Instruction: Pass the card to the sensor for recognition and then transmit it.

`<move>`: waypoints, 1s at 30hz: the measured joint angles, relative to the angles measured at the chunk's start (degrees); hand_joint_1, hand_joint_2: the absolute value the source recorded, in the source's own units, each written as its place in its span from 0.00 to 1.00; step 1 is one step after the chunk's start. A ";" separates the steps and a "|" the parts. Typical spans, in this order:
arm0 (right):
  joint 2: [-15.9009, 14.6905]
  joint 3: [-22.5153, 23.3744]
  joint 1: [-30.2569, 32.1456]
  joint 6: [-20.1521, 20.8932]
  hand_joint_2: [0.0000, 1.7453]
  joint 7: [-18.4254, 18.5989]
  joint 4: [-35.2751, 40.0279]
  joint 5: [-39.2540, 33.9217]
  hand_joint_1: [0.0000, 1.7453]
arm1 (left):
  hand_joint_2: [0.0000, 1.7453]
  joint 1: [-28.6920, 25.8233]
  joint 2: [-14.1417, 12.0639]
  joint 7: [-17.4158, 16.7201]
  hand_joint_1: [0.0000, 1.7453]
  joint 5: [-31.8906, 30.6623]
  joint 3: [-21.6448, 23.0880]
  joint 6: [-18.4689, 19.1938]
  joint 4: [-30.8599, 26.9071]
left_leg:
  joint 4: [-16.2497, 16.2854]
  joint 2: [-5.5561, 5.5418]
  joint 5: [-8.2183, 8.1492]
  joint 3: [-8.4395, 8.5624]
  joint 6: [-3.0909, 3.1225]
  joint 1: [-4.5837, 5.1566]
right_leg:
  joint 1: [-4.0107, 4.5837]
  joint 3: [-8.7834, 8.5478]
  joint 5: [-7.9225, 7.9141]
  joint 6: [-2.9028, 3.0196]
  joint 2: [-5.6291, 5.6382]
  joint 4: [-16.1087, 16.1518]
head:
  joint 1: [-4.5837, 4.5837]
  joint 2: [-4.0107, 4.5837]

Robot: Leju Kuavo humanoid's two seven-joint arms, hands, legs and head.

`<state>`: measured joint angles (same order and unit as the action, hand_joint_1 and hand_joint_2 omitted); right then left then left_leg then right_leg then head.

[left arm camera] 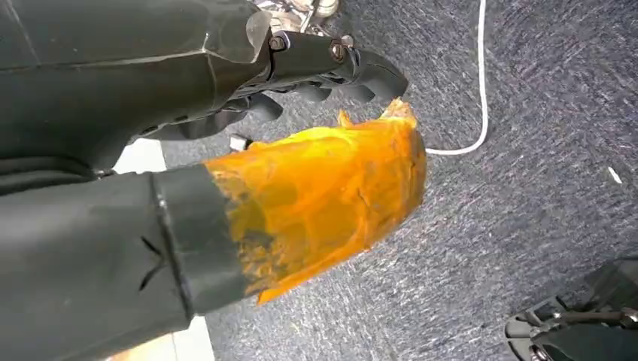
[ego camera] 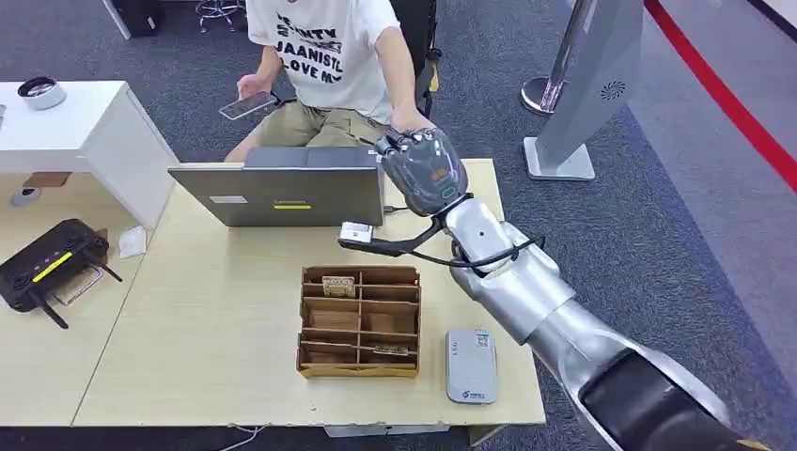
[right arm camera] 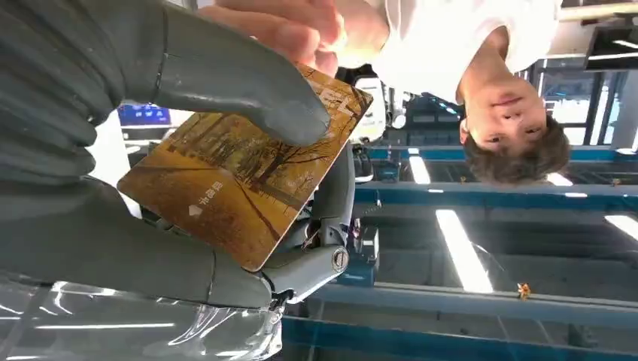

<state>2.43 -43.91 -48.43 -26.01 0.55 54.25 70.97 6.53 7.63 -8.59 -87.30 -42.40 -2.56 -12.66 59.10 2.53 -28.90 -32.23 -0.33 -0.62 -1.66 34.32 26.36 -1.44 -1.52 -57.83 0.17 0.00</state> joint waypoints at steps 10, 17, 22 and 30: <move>1.77 3.26 5.80 1.69 1.00 -3.63 7.27 -17.65 1.00 | 0.00 -0.30 0.00 0.11 0.03 1.88 -0.02 -0.70 0.00 | 0.00 0.00 -0.01 0.00 -0.01 0.00 | 0.00 0.00 0.00 0.00 0.00 0.00 | 0.00 0.00; 3.28 5.40 10.90 3.95 1.00 -5.33 15.97 -26.82 1.00 | 0.00 -0.84 0.02 0.24 0.03 2.80 -0.15 -1.29 0.00 | -0.01 -0.02 -0.02 -0.02 -0.01 -0.01 | 0.00 0.01 0.03 -0.01 -0.02 0.00 | 0.02 0.00; 3.56 5.95 11.92 4.35 1.00 -5.51 18.03 -27.85 1.00 | 0.00 -1.00 0.00 0.26 0.03 2.88 -0.15 -1.29 0.00 | 0.00 0.00 -0.01 -0.01 -0.01 0.00 | 0.00 0.00 0.02 -0.01 0.00 0.00 | 0.02 0.00; 4.31 7.08 19.62 4.39 1.00 -8.83 28.92 -44.71 1.00 | 0.00 -1.93 0.02 0.46 0.03 5.09 -1.25 -2.95 0.00 | -0.01 0.00 -0.08 -0.02 -0.01 -0.01 | 0.00 0.03 0.08 -0.03 0.00 0.00 | 0.00 0.00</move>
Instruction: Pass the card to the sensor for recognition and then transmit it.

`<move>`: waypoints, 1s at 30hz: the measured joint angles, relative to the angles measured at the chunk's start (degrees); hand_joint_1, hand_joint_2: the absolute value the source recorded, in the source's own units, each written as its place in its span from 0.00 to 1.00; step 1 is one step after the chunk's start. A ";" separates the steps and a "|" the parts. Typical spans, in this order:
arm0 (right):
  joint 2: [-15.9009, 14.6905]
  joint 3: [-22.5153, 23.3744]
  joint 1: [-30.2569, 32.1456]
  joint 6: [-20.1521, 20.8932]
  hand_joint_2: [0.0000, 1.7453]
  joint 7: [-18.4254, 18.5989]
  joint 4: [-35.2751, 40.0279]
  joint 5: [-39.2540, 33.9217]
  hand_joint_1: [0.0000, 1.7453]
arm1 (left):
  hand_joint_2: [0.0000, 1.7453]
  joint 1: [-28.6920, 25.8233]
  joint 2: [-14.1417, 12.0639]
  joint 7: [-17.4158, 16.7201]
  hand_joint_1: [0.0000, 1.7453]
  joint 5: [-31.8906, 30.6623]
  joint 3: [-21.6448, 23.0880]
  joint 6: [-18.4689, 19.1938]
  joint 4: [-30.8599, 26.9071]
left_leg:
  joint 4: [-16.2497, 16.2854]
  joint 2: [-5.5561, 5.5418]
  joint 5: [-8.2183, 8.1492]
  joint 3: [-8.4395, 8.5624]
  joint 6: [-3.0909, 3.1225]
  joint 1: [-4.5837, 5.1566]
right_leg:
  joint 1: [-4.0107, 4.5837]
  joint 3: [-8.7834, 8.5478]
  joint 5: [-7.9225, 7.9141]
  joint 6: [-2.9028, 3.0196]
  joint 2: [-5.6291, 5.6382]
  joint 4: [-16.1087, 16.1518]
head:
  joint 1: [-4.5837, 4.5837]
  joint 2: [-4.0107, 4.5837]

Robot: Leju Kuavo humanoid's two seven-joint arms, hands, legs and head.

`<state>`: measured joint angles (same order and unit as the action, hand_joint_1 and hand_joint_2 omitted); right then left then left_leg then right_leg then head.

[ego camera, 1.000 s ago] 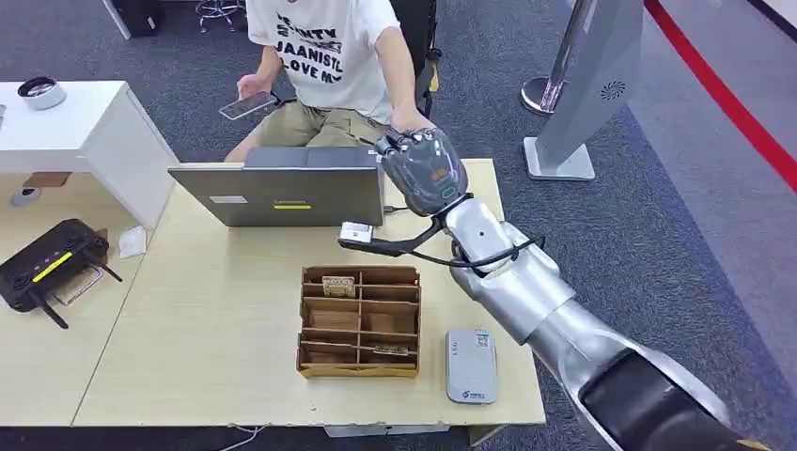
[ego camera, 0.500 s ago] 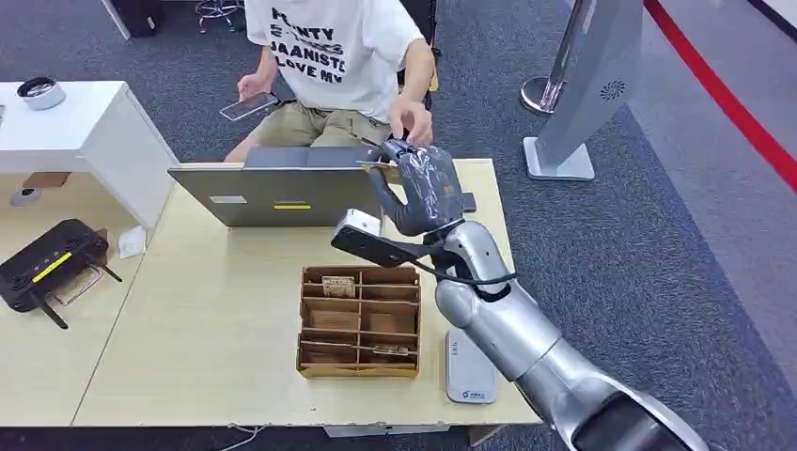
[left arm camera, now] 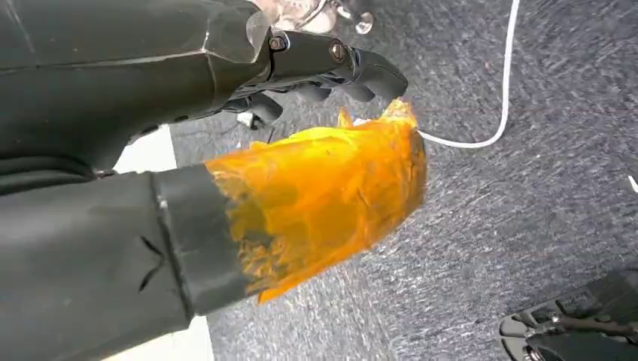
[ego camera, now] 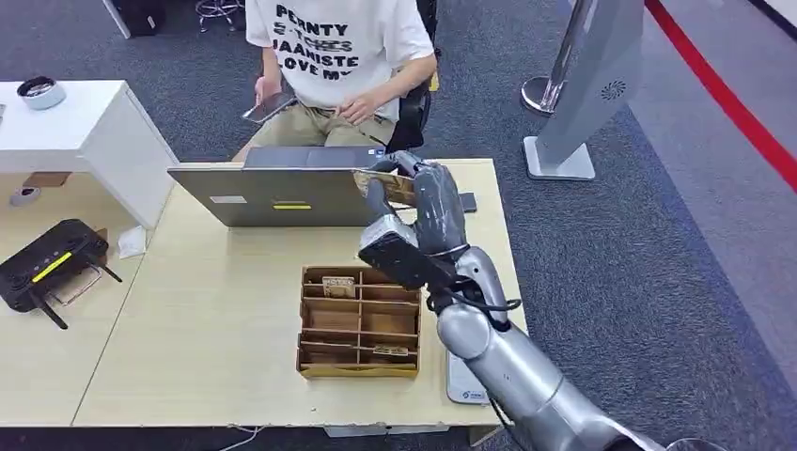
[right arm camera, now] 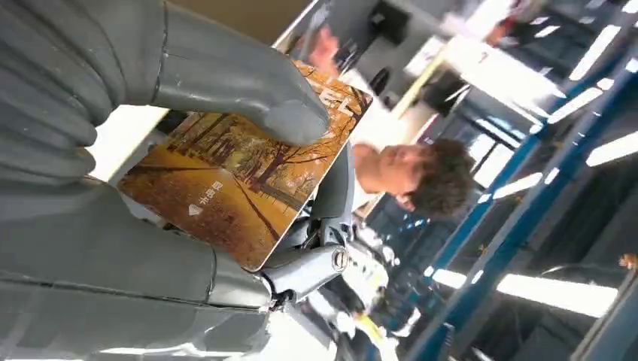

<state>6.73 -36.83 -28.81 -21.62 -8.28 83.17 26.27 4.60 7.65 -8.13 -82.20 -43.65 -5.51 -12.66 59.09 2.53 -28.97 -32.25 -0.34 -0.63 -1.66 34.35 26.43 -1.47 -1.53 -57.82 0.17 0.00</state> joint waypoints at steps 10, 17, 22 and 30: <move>-3.10 3.12 11.08 -2.01 1.00 -0.70 11.94 -7.09 1.00 | 0.00 -0.81 -0.02 0.15 0.03 2.40 -2.44 -1.03 0.00 | 0.00 -0.01 -0.03 0.00 -0.01 0.01 | -0.01 -0.04 0.04 -0.05 -0.01 0.03 | 0.00 0.00; -6.12 7.91 19.56 -2.14 1.00 -0.59 15.18 -9.59 1.00 | 0.00 -1.04 -0.02 -0.20 0.03 3.82 -4.17 -1.46 0.00 | 0.00 0.00 -0.07 0.01 -0.03 0.01 | -0.01 -0.02 0.04 -0.05 0.00 0.03 | 0.02 0.00; -8.72 10.46 24.11 -0.94 1.00 1.95 16.32 -6.84 1.00 | 0.00 -1.34 -0.04 -0.33 0.03 4.50 -5.11 -1.59 0.00 | 0.00 -0.08 -0.09 0.01 -0.06 0.00 | -0.01 -0.04 0.06 -0.05 -0.07 0.04 | 0.02 0.00; -10.82 13.22 29.25 4.11 1.00 6.93 13.89 -2.77 1.00 | 0.00 -1.43 -0.07 -0.37 0.03 4.96 -6.36 -1.77 0.00 | 0.00 -0.04 -0.10 0.01 -0.05 0.00 | -0.01 -0.05 0.06 -0.05 -0.03 0.04 | 0.00 0.00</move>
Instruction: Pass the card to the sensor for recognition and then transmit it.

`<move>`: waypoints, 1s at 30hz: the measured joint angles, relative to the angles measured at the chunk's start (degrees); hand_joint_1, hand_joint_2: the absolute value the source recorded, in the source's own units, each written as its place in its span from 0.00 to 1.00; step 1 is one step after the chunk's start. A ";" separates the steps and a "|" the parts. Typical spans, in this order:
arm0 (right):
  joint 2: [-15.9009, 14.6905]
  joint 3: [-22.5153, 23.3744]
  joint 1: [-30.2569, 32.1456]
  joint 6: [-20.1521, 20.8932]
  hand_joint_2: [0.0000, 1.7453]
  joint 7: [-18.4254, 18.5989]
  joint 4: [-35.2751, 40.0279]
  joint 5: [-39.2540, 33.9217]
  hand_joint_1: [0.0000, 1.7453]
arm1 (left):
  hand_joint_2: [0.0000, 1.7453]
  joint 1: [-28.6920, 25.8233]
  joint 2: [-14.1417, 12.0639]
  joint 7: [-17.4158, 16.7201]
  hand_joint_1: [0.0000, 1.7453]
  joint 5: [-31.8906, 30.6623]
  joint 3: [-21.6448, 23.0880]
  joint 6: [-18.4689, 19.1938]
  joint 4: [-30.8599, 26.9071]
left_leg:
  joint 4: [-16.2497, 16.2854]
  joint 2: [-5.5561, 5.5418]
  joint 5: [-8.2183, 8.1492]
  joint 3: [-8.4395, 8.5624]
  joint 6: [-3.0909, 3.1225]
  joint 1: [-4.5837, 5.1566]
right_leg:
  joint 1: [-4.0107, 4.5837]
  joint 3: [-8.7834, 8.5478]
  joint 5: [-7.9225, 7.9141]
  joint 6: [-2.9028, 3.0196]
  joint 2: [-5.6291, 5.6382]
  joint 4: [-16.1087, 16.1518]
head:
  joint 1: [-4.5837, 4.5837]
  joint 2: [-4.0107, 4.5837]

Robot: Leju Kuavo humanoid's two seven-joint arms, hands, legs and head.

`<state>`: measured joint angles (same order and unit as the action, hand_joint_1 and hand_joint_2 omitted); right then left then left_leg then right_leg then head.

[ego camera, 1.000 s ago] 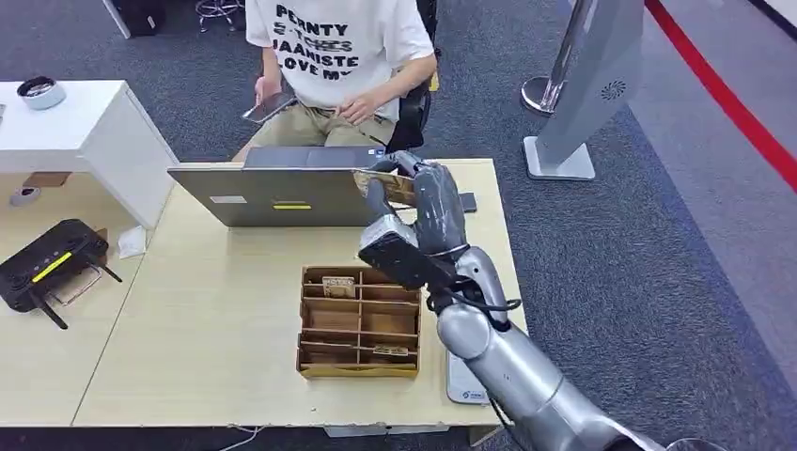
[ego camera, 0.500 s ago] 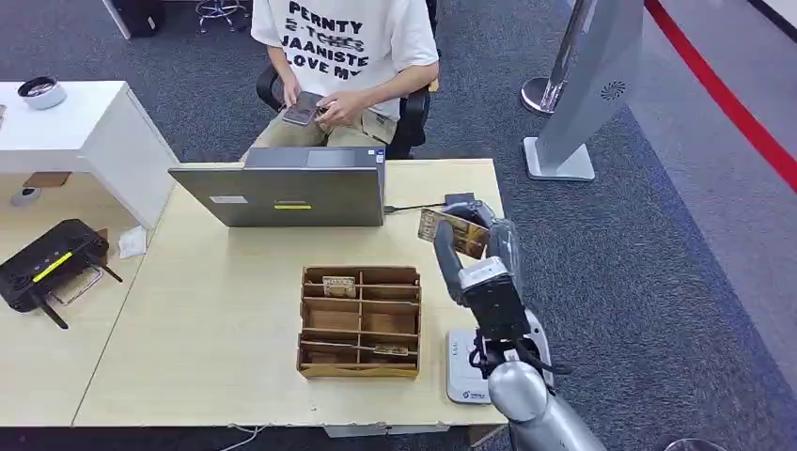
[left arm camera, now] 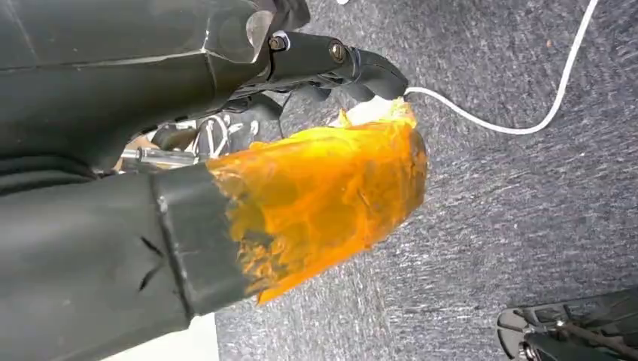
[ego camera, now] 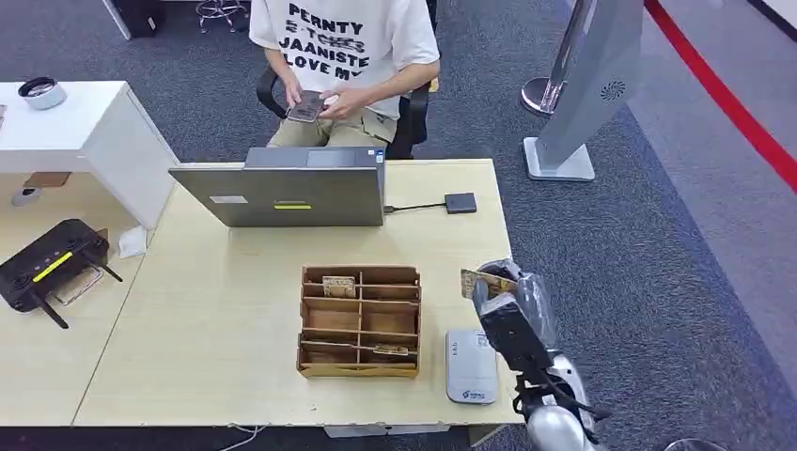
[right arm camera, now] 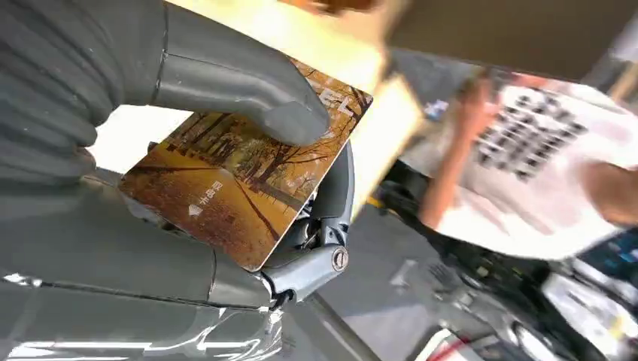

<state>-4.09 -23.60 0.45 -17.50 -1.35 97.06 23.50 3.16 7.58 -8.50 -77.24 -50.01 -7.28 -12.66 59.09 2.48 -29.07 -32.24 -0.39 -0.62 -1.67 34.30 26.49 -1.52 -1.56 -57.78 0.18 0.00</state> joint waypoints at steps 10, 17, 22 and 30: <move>-0.83 0.28 1.30 3.99 1.00 2.16 -4.54 1.05 1.00 | 0.00 0.03 -0.04 -0.02 0.03 -0.06 -0.33 0.00 0.00 | 0.00 0.01 0.00 0.00 0.00 0.00 | 0.00 0.00 0.00 0.00 0.01 0.00 | 0.00 0.00; -0.83 -0.85 0.83 5.94 1.00 3.17 -10.77 2.58 1.00 | 0.00 0.04 -0.04 0.00 0.03 -0.24 -0.57 0.00 0.00 | 0.00 0.00 0.00 0.00 0.00 0.00 | 0.00 -0.01 0.00 0.00 0.00 0.00 | 0.00 0.00; -0.83 -1.49 0.19 5.96 1.00 4.26 -13.55 3.84 1.00 | 0.00 0.04 -0.02 0.00 0.03 -0.22 -0.61 0.00 0.00 | 0.00 0.00 0.00 0.00 0.00 0.00 | 0.00 -0.01 0.00 0.00 0.00 0.00 | 0.00 0.00; -0.83 -1.68 -1.15 7.10 1.00 5.16 -16.24 4.59 1.00 | 0.00 0.05 -0.02 0.00 0.02 -0.24 -0.70 0.04 0.00 | 0.00 0.00 0.00 0.02 0.00 0.00 | 0.00 -0.02 0.00 0.00 0.00 0.00 | 0.00 0.00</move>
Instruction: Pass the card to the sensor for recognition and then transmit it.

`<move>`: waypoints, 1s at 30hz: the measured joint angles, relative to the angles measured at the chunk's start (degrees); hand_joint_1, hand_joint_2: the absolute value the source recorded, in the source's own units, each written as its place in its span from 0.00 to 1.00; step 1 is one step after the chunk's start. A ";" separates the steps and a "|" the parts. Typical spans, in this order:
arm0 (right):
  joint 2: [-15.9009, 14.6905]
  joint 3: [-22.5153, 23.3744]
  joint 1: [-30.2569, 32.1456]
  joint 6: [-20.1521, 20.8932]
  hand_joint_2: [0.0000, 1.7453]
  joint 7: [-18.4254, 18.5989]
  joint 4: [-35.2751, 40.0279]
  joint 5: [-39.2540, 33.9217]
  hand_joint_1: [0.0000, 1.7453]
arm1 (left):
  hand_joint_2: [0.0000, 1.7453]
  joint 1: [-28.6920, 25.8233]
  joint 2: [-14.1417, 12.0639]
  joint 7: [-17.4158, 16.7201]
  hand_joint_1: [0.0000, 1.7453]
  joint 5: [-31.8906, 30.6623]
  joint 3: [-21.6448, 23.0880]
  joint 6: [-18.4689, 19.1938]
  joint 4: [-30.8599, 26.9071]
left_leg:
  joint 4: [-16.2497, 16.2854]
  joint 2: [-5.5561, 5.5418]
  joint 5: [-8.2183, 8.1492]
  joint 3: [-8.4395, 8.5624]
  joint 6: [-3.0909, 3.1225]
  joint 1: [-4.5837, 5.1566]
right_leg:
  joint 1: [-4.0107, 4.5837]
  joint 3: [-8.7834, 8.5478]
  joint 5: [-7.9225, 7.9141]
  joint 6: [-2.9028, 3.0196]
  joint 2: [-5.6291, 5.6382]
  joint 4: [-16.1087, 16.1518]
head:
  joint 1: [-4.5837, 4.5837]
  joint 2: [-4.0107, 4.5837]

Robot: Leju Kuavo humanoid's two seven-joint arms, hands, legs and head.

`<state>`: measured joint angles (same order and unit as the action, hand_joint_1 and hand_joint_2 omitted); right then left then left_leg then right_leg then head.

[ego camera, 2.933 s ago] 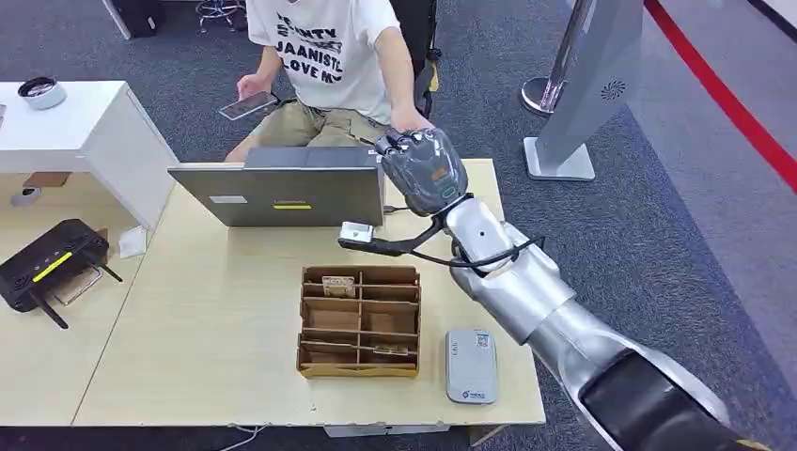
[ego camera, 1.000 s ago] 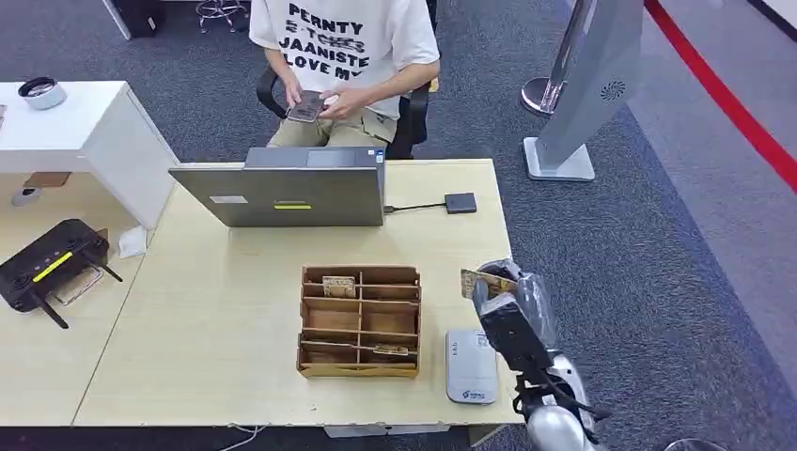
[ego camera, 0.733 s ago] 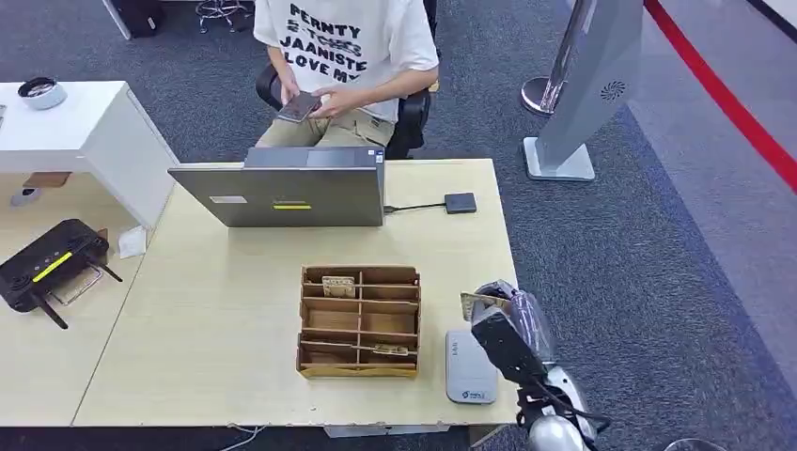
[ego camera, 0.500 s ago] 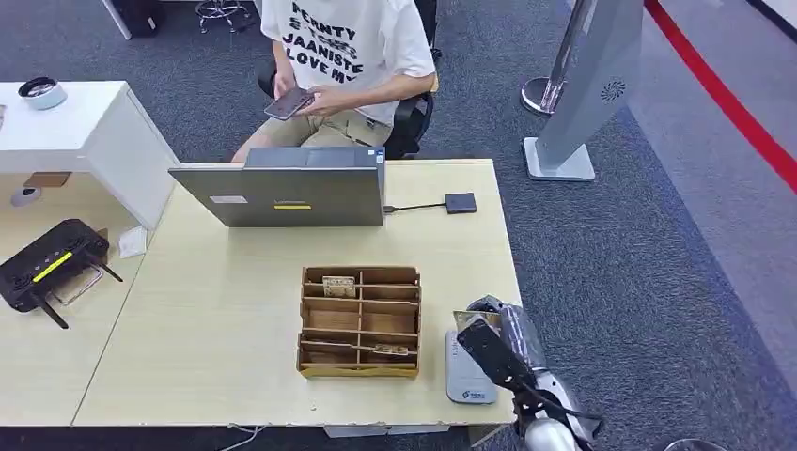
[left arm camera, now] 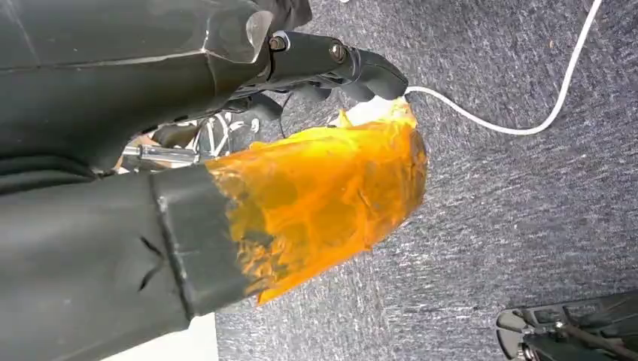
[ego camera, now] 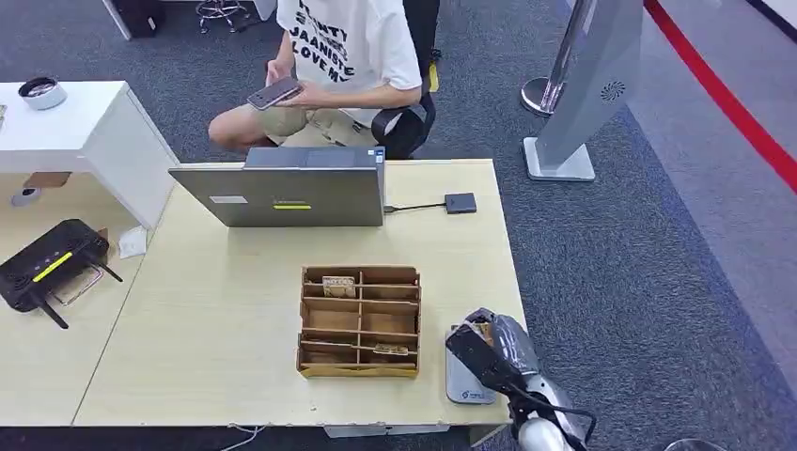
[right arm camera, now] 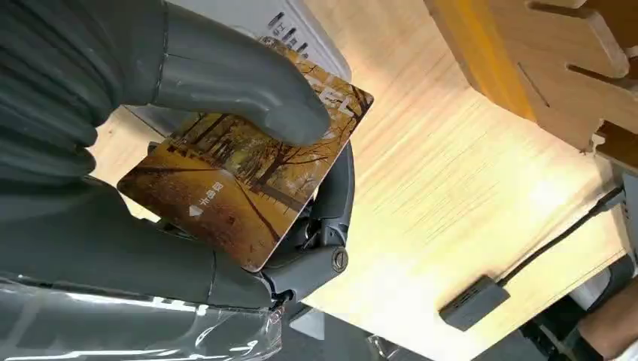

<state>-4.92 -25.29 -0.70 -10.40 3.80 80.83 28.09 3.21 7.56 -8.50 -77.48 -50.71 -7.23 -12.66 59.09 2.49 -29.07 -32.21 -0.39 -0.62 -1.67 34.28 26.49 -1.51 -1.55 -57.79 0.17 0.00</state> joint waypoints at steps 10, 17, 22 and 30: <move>-0.24 -0.02 -1.29 1.09 1.00 1.11 -1.79 0.90 1.00 | 0.00 0.00 -0.02 -0.02 0.03 0.02 -0.55 0.07 0.00 | 0.00 0.00 0.00 0.04 0.00 0.00 | 0.00 -0.04 0.00 0.00 0.01 0.00 | 0.00 0.00; -0.68 -0.02 -1.67 1.36 1.00 1.49 -2.42 1.57 1.00 | 0.00 0.00 -0.02 -0.28 0.03 0.17 -0.83 0.17 0.02 | 0.00 0.00 0.00 0.05 0.00 0.00 | 0.00 -0.05 0.00 0.00 0.01 0.00 | 0.00 0.00; -0.66 -0.09 -1.54 -3.26 1.00 1.62 -2.18 7.27 1.00 | 0.00 0.00 0.00 -0.50 0.03 0.24 -0.90 0.20 0.00 | 0.00 0.00 0.00 0.06 0.00 0.00 | 0.00 -0.05 0.00 0.00 0.00 0.00 | 0.02 0.00; 0.98 0.55 1.27 -13.58 1.00 0.78 1.90 15.30 1.00 | 0.00 0.01 0.13 -0.66 0.02 0.22 -1.44 -0.04 0.00 | 0.00 0.01 0.00 0.04 0.00 0.00 | 0.00 -0.02 0.00 0.00 0.01 0.00 | 0.00 0.00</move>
<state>-3.93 -24.74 0.57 -23.98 4.59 82.73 43.39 3.22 7.69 -9.16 -77.26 -52.15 -7.28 -12.66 59.09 2.50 -29.07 -32.18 -0.39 -0.62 -1.67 34.27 26.49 -1.51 -1.54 -57.78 0.17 0.00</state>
